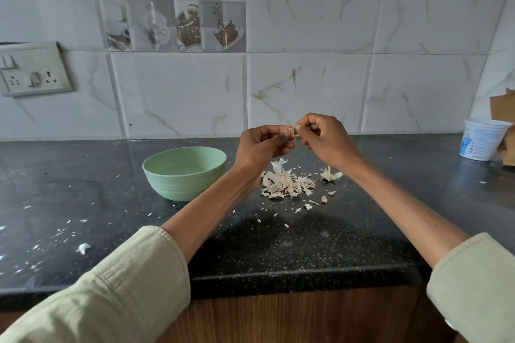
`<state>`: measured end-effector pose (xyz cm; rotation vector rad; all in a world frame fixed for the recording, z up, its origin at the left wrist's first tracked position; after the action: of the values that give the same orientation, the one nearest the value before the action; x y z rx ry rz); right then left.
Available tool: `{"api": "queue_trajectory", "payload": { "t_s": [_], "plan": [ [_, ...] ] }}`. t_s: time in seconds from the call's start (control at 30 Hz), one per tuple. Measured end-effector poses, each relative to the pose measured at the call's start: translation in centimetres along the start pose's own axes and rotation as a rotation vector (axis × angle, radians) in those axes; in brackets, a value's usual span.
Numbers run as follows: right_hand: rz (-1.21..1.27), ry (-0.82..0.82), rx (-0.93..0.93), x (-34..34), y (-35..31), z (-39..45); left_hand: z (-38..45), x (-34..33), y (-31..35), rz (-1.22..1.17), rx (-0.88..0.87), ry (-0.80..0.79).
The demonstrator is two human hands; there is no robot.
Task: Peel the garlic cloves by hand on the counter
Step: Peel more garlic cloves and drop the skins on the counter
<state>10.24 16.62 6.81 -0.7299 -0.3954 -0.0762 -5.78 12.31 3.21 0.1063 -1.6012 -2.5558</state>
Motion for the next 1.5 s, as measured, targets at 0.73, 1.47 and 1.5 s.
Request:
{"api": "queue_trajectory", "payload": {
  "t_s": [0.73,1.47,1.5],
  "plan": [
    [-0.087,-0.148,-0.009,-1.1,0.6,-0.8,-0.2,-0.6,-0.2,0.143,0.11,-0.022],
    [0.319,-0.13,-0.241,-1.1,2.0,-0.5,-0.7,-0.3,1.3,0.416,-0.15,0.098],
    [0.317,-0.125,-0.233,-1.0,1.9,-0.4,-0.7,-0.2,1.4,0.417,-0.155,0.104]
  ]
}}
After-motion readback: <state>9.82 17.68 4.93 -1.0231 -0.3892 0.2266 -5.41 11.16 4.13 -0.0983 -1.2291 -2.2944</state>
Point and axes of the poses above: each hand's wrist, its own z-axis towards the middle knuckle, its own x-axis out of the back of the hand, y = z × x, the point moved 6 cm from there along z, towards the middle knuckle, and after that the axes turned 11 degrees about z, right-handed, at the moved point
